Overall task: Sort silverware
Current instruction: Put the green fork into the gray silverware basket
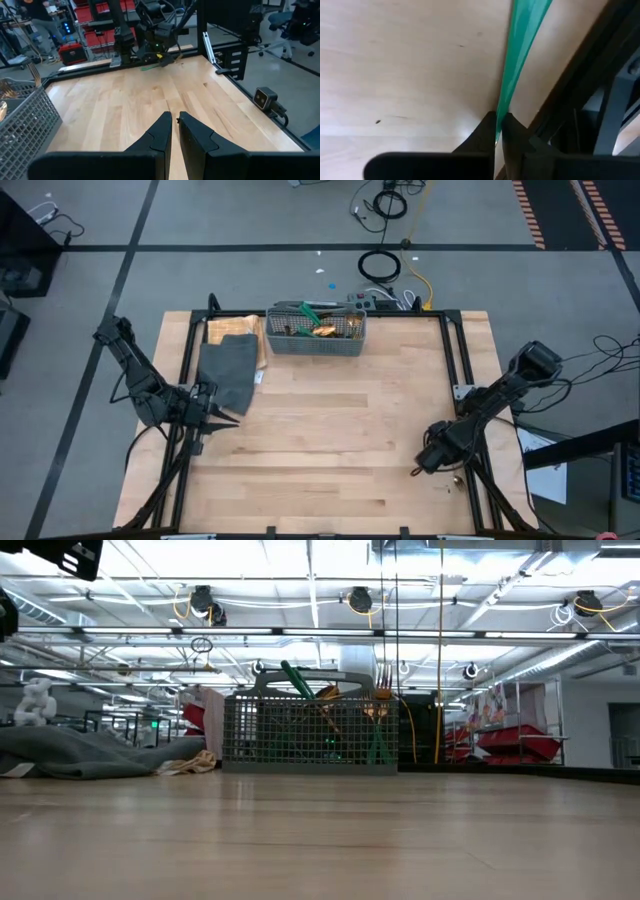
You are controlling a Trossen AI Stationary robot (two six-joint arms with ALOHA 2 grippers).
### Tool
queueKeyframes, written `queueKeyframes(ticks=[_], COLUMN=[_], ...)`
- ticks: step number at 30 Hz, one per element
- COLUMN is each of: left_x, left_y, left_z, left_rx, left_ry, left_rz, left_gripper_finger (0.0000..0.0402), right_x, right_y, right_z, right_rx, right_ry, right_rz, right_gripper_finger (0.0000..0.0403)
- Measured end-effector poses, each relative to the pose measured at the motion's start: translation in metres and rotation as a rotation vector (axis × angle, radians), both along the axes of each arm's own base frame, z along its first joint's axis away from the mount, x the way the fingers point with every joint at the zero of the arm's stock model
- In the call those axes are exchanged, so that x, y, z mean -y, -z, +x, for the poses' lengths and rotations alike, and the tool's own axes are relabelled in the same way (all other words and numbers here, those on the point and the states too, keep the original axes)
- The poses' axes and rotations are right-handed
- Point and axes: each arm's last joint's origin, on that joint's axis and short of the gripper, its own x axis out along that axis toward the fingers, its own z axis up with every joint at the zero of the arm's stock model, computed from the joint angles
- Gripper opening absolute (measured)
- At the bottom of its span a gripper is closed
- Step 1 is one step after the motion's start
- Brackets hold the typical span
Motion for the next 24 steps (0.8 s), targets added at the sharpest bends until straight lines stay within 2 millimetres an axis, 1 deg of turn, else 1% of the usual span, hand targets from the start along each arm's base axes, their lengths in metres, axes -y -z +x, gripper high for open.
queueKeyframes(ticks=[3, 5, 8, 11, 14, 17, 19, 22, 24], left_x=[0.0, 0.0, 0.0, 0.0, 0.0, 0.0, 0.0, 0.0, 0.0], left_y=[0.0, 0.0, 0.0, 0.0, 0.0, 0.0, 0.0, 0.0, 0.0], left_z=[0.0, 0.0, 0.0, 0.0, 0.0, 0.0, 0.0, 0.0, 0.0], left_rx=[0.001, 0.001, 0.001, 0.001, 0.002, 0.002, 0.001, 0.001, 0.003], left_ry=[0.0, 0.001, 0.001, -0.001, -0.002, -0.004, -0.004, -0.005, -0.014], left_rz=[-0.002, -0.002, -0.002, -0.001, -0.001, -0.001, 0.0, 0.0, 0.002], left_gripper_finger=[0.0042, 0.0042, 0.0042, 0.0042, 0.0042, 0.0042, 0.0042, 0.0042, 0.0042], right_x=[0.003, 0.004, 0.008, 0.011, 0.02, 0.035, 0.05, 0.078, 0.099], right_y=[-0.005, -0.012, -0.023, -0.035, -0.049, -0.066, -0.078, -0.098, -0.112], right_z=[0.011, 0.02, 0.034, 0.052, 0.071, 0.092, 0.105, 0.122, 0.129], right_rx=[0.055, 0.106, 0.217, 0.337, 0.433, 0.511, 0.527, 0.522, 0.481], right_ry=[-0.043, -0.081, -0.149, -0.201, -0.261, -0.344, -0.398, -0.494, -0.563], right_rz=[-0.006, -0.043, -0.151, -0.218, -0.3, -0.398, -0.45, -0.547, -0.598], right_gripper_finger=[0.0002, 0.0001, 0.0001, 0.0, 0.0, 0.0, 0.0, 0.0, 0.0])
